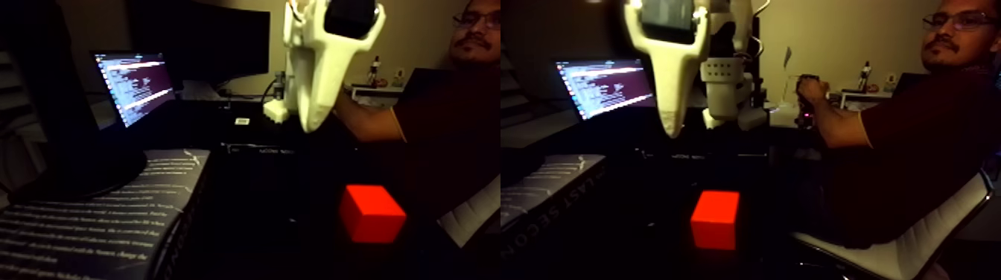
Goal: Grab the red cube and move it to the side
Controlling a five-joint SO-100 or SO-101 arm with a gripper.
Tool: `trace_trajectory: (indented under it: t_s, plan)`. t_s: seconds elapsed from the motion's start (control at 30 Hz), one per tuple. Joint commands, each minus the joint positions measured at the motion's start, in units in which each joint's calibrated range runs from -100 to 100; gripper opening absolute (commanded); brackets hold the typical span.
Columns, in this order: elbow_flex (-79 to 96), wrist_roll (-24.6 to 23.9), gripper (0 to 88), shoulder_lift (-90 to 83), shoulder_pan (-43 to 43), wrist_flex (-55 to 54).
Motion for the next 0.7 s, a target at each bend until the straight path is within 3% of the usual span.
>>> trace_trajectory:
  t_s: [0.0, 0.67]
  plan:
    - [-2.16, -0.97, 1.5, 0.85, 1.11, -1.59]
    - [-4.61, -0.60, 1.5, 5.98, 1.03, -1.42]
